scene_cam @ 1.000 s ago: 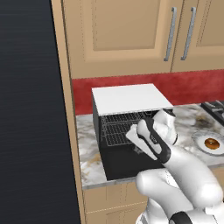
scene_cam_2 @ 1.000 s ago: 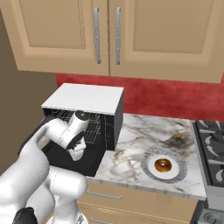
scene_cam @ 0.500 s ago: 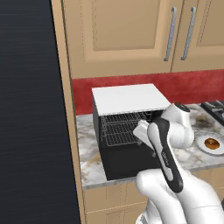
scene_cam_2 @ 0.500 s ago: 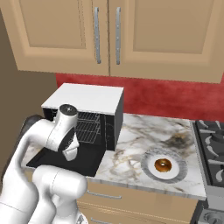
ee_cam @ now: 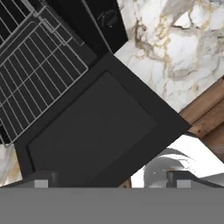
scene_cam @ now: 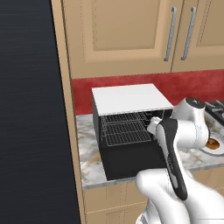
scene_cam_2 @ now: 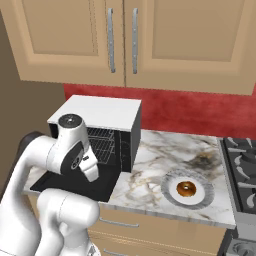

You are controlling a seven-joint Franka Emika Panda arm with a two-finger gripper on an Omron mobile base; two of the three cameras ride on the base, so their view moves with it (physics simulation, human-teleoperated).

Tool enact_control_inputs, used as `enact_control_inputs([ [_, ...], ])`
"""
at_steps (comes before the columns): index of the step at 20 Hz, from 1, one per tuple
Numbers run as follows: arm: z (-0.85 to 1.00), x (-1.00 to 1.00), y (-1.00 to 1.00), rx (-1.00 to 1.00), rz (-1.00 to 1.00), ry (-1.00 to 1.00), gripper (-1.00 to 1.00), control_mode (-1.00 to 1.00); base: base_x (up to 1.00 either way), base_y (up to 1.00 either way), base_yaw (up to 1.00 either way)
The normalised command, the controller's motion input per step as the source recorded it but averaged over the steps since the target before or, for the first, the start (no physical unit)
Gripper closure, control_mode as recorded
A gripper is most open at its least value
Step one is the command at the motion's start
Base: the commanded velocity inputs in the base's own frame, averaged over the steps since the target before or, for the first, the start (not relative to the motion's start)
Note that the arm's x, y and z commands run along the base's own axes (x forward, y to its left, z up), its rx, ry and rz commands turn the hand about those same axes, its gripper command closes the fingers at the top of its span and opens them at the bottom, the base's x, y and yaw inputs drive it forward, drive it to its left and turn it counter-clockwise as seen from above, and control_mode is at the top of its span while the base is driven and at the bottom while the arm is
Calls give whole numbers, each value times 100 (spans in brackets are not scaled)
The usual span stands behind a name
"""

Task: Pick up the bagel from the plate, place it on the toaster oven rack, close the door, and set the timer.

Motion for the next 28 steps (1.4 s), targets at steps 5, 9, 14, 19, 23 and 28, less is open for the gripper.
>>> enact_control_inputs([
  [5, 0, 0, -88, -19, 4, 0, -100, -100, 0, 0, 0],
  [9, 0, 0, -87, -8, 1, 0, -100, -100, 0, 0, 0],
  [14, -12, -7, -92, 6, 2, 0, -100, -100, 0, 0, 0],
  [19, -12, -14, -80, 10, 2, 0, -100, -100, 0, 0, 0],
  [23, -2, -2, -61, 6, 0, 0, -100, -100, 0, 0, 0],
  [28, -2, 0, -47, 0, 0, 0, -100, -100, 0, 0, 0],
])
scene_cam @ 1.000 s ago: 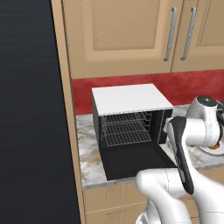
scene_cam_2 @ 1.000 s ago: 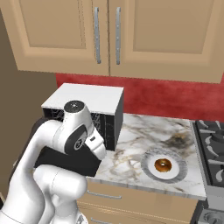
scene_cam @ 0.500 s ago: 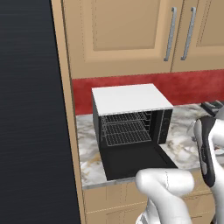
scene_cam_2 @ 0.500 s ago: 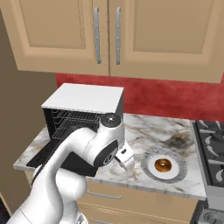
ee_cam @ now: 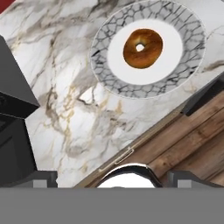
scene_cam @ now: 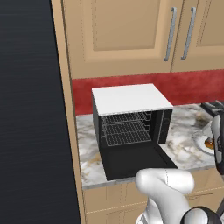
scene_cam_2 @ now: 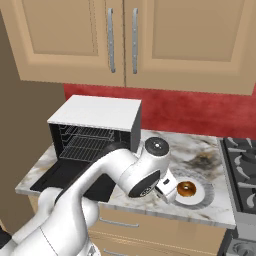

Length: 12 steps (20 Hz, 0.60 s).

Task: Pick up the bagel from the plate, place it on the toaster oven rack, close the door, and set the timer.

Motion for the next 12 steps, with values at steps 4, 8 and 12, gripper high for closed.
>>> enact_control_inputs([
  [4, -2, 4, -43, 0, 0, 0, -100, -100, 0, 0, 0],
  [8, -7, 11, -37, 0, 0, 0, -100, -100, 0, 0, 0],
  [12, -13, 20, -29, 0, 0, 0, -100, -100, 0, 0, 0],
])
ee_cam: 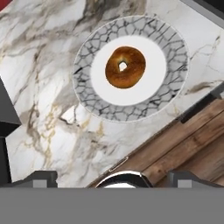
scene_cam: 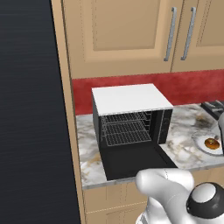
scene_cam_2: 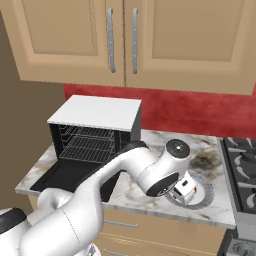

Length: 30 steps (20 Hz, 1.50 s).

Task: Pick up the bagel from the plate, place it on the toaster oven rack, close the door, and set the timer.

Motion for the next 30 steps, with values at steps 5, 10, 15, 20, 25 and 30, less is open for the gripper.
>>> enact_control_inputs([
  [5, -18, 22, -31, 0, 0, 0, -100, -100, 0, 0, 0],
  [10, -20, 26, -21, 1, 0, 0, -100, -100, 0, 0, 0],
  [15, -22, 22, -19, 3, 0, 0, -100, -100, 0, 0, 0],
  [20, -26, 15, -25, 5, 0, 0, -100, -100, 0, 0, 0],
  [25, -14, 3, -20, 5, 0, 0, -100, -100, 0, 0, 0],
  [30, 0, 14, -7, 4, 0, 0, -100, -100, 0, 0, 0],
])
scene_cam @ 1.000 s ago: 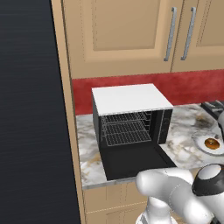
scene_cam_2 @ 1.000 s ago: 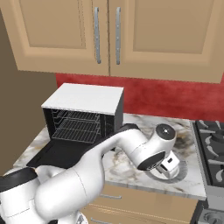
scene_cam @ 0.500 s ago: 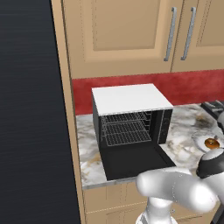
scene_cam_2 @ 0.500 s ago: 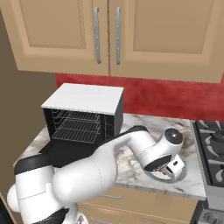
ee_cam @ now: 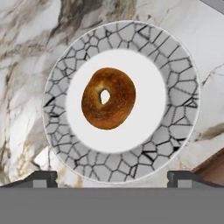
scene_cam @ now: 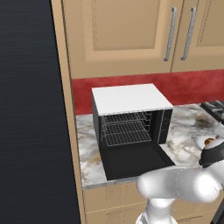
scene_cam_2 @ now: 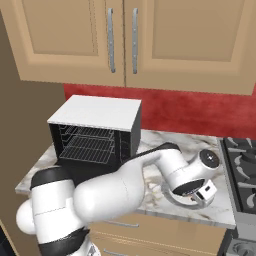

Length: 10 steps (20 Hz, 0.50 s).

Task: Pick up the bagel from the plate, place it on the toaster oven rack, close the door, and set the timer.

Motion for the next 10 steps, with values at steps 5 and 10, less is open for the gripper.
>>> enact_control_inputs([
  [5, -2, 22, -4, 4, 0, 0, -100, -100, 0, 0, 0],
  [10, -21, 12, -2, 3, 0, 0, -100, -100, 0, 0, 0],
])
